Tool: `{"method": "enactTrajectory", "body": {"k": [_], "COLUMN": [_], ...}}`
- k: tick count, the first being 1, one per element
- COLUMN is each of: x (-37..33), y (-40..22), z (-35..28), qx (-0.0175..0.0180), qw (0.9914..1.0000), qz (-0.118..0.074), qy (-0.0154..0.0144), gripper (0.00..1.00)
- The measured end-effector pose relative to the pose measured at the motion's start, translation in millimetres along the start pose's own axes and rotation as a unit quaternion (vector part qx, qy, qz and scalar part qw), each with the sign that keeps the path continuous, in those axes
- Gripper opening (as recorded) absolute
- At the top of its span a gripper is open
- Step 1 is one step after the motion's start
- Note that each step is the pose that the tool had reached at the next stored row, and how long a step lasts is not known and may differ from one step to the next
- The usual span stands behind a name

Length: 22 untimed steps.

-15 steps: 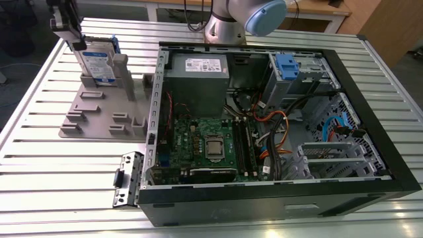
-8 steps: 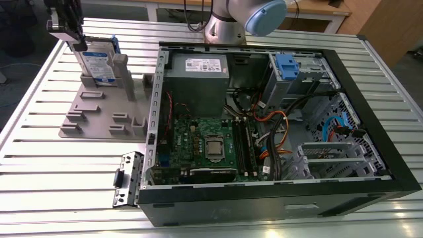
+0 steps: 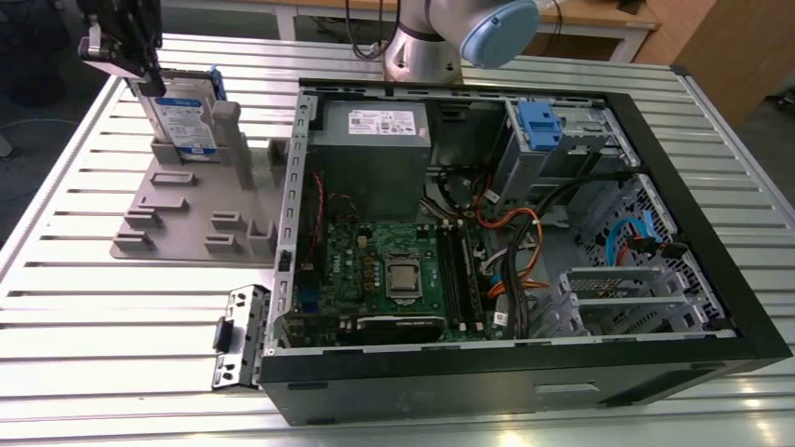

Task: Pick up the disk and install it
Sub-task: 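Pick up the disk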

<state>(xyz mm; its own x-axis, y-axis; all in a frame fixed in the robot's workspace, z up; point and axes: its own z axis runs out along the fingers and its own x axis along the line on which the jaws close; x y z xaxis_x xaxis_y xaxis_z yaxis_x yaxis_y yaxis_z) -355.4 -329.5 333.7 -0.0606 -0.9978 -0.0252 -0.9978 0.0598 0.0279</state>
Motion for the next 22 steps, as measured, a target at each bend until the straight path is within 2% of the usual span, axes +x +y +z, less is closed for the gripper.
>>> {"method": "enactTrajectory", "body": {"k": [4,8,17,18,19,22], "x": [0.0,0.0,0.0,0.0,0.0,0.0], "y": [0.0,0.0,0.0,0.0,0.0,0.0], "z": [0.2,0.3,0.3,0.3,0.3,0.3], "qx": [0.0009,0.0016,0.0017,0.0017,0.0017,0.0017], "qw": [0.99938,0.99792,0.99775,0.99775,0.99774,0.99773], "qz": [0.035,0.064,0.067,0.067,0.067,0.067], "qy": [-0.001,-0.0018,-0.0019,-0.0019,-0.0019,-0.0019], "gripper": [0.1,0.1,0.11,0.16,0.16,0.35]}}
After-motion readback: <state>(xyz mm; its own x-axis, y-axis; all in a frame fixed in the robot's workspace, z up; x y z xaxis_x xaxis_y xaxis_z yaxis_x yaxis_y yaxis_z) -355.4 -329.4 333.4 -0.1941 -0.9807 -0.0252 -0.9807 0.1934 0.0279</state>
